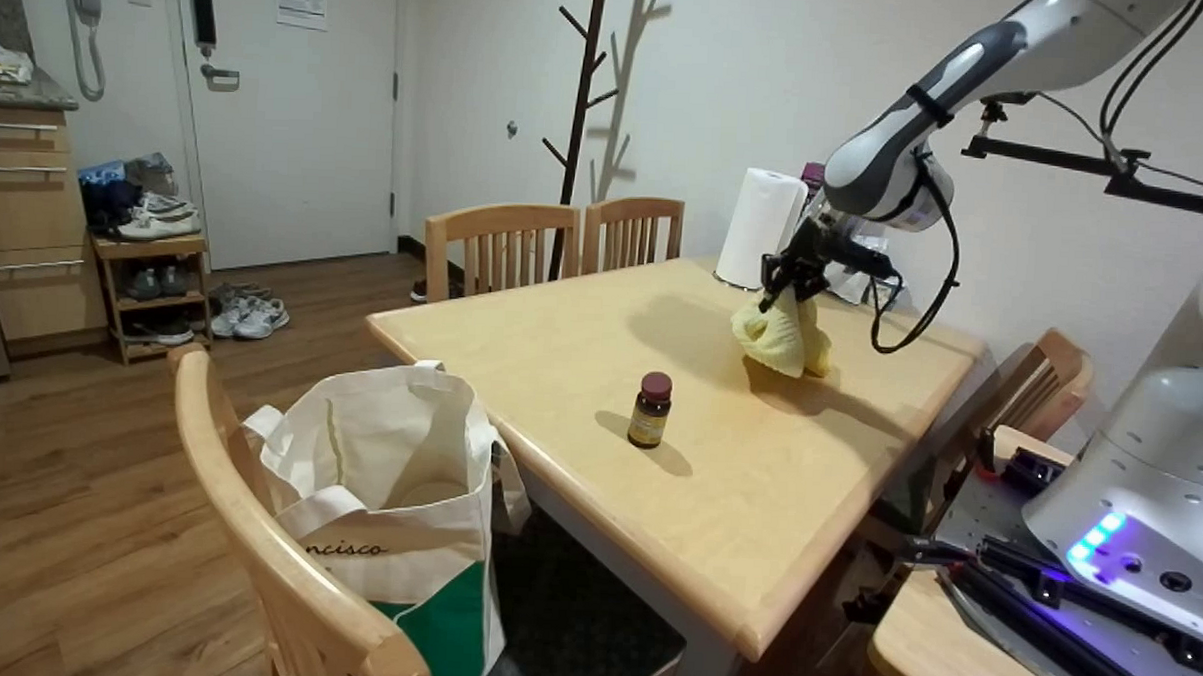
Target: Put the yellow cloth in the laundry bag
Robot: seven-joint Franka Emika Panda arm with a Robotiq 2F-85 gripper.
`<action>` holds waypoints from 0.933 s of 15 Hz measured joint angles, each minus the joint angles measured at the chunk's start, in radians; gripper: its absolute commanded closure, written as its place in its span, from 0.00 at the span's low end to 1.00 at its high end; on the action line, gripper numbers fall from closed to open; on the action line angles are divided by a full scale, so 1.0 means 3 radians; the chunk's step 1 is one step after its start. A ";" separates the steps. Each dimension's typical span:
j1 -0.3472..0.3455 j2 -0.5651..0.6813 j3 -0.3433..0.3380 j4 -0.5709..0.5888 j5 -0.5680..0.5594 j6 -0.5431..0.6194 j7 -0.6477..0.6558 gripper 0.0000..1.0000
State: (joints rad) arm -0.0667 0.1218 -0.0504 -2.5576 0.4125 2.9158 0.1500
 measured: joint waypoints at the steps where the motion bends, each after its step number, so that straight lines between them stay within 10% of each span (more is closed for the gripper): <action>1: 0.0053 -0.0105 0.0017 0.0040 -0.0142 -0.0097 0.0003 0.95; 5: 0.0285 -0.0567 0.0212 0.0253 -0.0352 -0.0609 -0.0027 0.95; 6: 0.0347 -0.0703 0.0264 0.0308 -0.0378 -0.0763 -0.0037 0.81; 14: 0.0488 -0.1117 0.0322 0.0350 -0.0353 -0.1119 -0.0142 0.95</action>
State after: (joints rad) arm 0.0798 -0.2132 0.0460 -2.4526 0.3066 2.5799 0.1074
